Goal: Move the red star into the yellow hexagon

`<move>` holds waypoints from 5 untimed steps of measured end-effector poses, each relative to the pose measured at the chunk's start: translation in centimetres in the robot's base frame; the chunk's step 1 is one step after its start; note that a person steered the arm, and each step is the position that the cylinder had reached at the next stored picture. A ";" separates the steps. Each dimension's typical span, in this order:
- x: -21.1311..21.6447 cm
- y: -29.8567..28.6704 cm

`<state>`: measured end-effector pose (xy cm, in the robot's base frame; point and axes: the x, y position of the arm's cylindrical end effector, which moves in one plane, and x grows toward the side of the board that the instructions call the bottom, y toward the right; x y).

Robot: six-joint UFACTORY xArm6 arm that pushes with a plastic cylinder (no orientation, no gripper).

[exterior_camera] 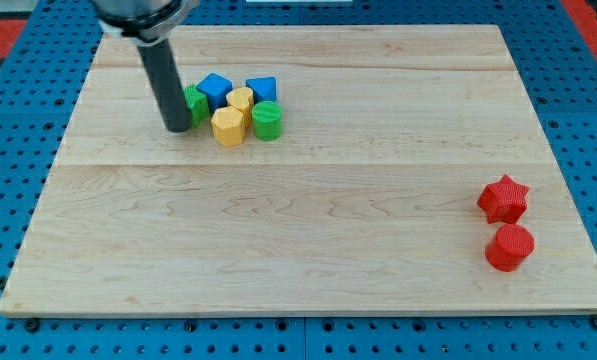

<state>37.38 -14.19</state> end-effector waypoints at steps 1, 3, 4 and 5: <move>0.4 -2.1; -3.4 -4.8; -4.2 -0.9; -3.2 -1.8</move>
<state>34.17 -16.00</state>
